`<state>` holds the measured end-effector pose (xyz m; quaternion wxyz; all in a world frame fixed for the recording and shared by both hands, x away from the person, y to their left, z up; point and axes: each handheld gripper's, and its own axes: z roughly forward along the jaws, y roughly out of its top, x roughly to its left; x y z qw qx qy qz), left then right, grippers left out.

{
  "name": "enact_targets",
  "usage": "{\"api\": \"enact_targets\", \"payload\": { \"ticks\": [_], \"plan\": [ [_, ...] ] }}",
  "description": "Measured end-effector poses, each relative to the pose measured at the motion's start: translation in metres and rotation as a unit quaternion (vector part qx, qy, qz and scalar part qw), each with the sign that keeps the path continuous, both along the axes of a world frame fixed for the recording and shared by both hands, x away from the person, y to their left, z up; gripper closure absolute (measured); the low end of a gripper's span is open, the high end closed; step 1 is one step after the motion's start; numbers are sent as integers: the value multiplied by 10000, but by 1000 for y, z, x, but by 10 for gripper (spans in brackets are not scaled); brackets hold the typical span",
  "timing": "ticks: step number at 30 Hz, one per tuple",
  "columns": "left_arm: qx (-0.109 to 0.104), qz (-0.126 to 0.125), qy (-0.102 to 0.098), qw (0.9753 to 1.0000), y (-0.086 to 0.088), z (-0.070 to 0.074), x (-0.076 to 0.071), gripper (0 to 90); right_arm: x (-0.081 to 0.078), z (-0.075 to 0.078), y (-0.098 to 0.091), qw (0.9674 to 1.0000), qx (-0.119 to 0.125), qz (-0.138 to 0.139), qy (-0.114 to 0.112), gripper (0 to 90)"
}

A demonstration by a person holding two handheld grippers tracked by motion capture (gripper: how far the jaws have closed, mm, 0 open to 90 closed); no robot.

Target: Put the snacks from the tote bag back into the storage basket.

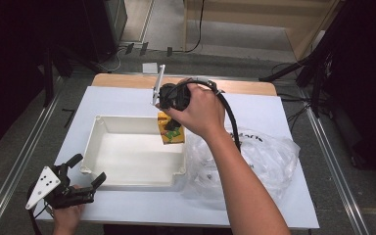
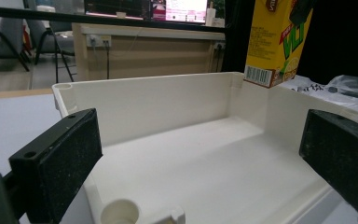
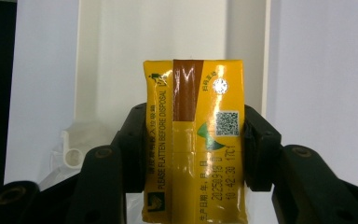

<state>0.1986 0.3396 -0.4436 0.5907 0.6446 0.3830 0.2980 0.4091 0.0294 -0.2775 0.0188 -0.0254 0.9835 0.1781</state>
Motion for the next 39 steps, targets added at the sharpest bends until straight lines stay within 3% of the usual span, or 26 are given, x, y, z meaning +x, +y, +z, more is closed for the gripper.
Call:
{"api": "enact_targets", "payload": {
  "ticks": [16,39],
  "plan": [
    [13,-7,-1,10000,0,0,0,0,1,-14,-1,9999,26,-93,47,539],
    [16,-5,3,10000,-1,0,0,0,2,-35,1,9999,57,-15,97,538]
  ]
}}
